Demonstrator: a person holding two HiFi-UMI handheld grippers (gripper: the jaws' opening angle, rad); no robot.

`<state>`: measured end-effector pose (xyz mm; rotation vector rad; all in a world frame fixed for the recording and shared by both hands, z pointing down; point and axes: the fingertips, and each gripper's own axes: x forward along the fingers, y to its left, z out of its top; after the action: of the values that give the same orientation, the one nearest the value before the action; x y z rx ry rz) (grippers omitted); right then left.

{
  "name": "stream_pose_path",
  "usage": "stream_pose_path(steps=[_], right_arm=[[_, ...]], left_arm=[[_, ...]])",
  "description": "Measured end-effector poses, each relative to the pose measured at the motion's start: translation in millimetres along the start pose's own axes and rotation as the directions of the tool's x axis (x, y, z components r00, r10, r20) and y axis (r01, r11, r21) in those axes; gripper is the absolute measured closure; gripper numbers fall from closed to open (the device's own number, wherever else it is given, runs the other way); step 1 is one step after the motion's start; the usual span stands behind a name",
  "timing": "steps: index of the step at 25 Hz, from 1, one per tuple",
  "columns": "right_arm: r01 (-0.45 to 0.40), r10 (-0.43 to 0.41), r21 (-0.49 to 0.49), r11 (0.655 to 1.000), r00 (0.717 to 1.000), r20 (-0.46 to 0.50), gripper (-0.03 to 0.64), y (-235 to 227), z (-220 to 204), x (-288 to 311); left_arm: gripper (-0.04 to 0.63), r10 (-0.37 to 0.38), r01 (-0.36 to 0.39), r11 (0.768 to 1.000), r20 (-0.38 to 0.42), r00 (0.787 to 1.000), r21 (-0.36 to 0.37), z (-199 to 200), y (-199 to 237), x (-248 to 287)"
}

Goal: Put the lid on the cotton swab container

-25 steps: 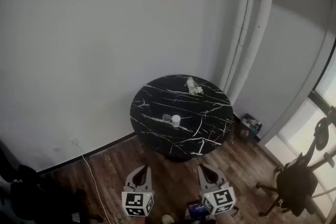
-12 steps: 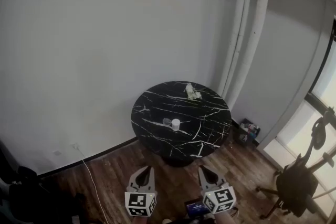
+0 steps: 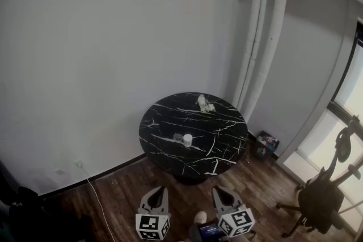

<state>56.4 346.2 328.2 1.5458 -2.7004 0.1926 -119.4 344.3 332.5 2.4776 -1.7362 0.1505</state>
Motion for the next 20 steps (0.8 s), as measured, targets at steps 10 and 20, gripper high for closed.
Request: stream_pose_path(steps=[10,20], right_arm=[[0.018,-0.017,0.021,1.000,0.999,-0.044,0.598,-42,-15,62],[0.003,-0.001,0.036,0.999,0.997,-0.077,0.598,-119,-5,182]], left_arm=[[0.581,-0.051,0.049,0.998,-0.042,0.998,-0.038,-12,15,73],[0.581,-0.046,0.042,0.998,-0.091,0.995,-0.048,-3,62,207]])
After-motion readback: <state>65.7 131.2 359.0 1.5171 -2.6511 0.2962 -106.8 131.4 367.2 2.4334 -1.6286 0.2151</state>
